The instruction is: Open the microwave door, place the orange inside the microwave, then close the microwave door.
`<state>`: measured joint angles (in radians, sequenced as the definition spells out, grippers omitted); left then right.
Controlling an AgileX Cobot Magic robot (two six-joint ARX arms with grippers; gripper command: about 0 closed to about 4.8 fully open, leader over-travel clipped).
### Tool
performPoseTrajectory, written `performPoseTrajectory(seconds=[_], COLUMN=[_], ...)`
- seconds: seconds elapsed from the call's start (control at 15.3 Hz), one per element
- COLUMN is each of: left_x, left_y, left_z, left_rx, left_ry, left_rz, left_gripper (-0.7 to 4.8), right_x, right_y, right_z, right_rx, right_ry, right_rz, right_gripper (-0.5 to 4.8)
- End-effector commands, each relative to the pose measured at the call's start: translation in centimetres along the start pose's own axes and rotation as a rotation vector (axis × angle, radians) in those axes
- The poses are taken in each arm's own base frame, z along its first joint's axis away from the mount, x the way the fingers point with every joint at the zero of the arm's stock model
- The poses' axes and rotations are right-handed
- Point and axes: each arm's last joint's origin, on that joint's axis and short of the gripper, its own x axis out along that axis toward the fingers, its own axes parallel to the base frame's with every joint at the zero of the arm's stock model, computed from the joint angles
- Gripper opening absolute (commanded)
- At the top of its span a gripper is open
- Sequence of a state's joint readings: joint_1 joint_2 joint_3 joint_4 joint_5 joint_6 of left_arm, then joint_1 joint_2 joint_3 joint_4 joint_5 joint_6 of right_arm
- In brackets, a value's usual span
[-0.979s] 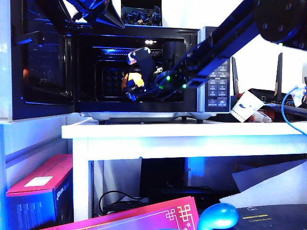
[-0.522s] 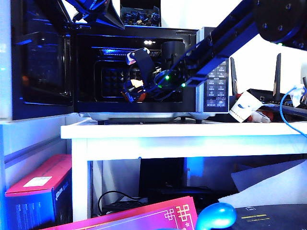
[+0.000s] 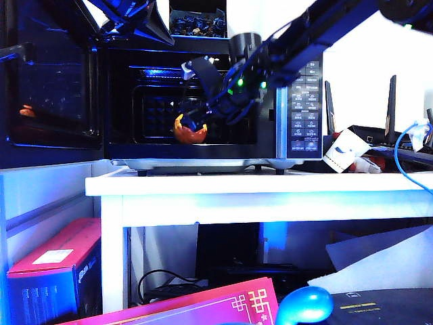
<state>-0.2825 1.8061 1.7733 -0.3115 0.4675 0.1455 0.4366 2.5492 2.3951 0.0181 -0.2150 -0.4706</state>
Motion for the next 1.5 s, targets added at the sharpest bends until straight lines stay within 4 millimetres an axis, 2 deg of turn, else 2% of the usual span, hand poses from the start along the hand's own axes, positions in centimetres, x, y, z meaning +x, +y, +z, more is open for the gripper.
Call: performPoseTrajectory(seconds=[0.07,0.46,0.65,1.04,1.5], left_x=[0.4,0.4,0.4,0.4,-0.2], left_y=[0.2,0.2,0.2,0.2,0.0], left_z=[-0.7,-0.7,-0.7,-0.6,-0.2], left_rx=[-0.012,-0.012,-0.012,-0.010,-0.005], left_ry=[0.031,0.030,0.030,0.027,0.014], left_rz=[0.000,0.000,0.000,0.000,-0.009], left_gripper=[-0.05,-0.05,-0.05,-0.05,-0.05], right_x=[-0.6,-1.5,-2.3,-6.2,-10.7], right_y=[0.3,2.7,3.1,2.2,0.6], right_z=[1.6,2.6,3.4,6.8,11.0], right_rx=[-0.020,-0.112,-0.107,-0.101,-0.110], right_ry=[0.006,0.205,0.267,0.416,0.458], right_rz=[0.020,0.102,0.135,0.154,0.111], right_gripper=[4.79,4.79,4.79,4.79,4.79])
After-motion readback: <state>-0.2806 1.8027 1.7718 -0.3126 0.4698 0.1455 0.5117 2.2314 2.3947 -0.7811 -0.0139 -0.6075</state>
